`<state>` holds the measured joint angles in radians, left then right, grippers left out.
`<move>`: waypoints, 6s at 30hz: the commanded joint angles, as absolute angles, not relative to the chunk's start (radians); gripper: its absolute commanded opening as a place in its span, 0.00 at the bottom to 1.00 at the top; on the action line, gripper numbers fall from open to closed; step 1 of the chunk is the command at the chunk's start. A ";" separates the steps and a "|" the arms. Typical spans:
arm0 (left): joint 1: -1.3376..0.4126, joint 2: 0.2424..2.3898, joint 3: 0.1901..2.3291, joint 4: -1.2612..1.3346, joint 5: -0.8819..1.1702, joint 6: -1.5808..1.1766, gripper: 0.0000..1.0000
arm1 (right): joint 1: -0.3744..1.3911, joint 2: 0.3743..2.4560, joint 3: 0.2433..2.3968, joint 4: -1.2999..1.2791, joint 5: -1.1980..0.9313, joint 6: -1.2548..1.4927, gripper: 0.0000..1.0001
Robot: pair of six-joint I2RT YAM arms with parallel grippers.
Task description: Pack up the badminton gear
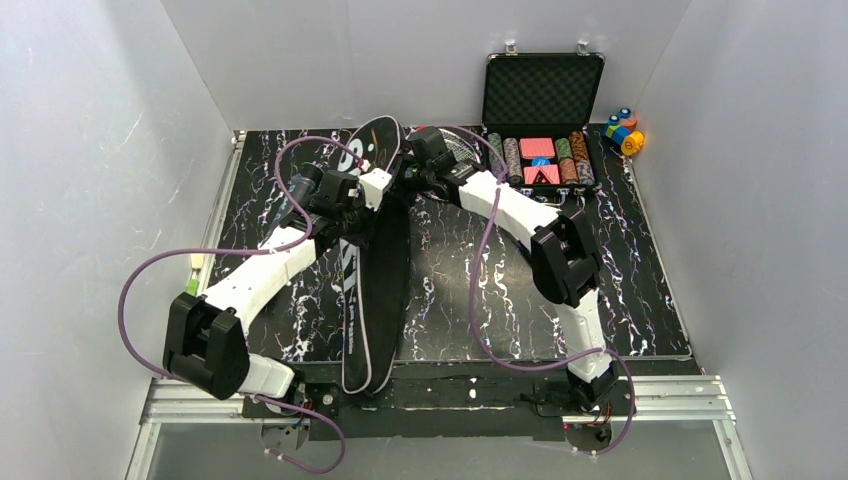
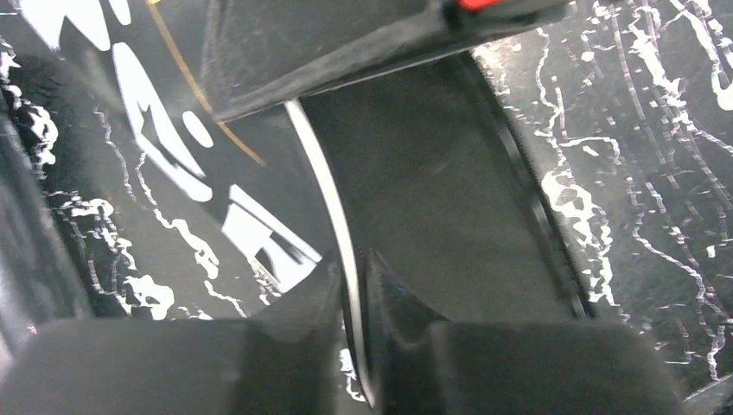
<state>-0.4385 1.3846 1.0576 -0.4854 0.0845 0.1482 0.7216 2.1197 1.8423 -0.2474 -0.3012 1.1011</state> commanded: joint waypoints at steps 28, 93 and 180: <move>-0.328 1.414 1.246 -0.599 0.131 -0.059 0.00 | 0.356 1.756 1.656 -0.918 0.204 0.297 0.72; -0.239 1.309 1.184 -0.571 0.201 -0.060 0.00 | 0.379 2.022 1.651 -0.804 0.227 0.309 0.54; -0.222 1.569 1.331 -0.563 0.244 -0.100 0.00 | 0.915 1.292 1.393 -1.206 0.205 0.571 0.01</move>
<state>-0.2245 1.5501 1.2514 -0.5980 0.2161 -0.0746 0.8150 1.3121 1.3827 -1.0725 0.1745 0.4919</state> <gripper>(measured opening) 0.029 0.056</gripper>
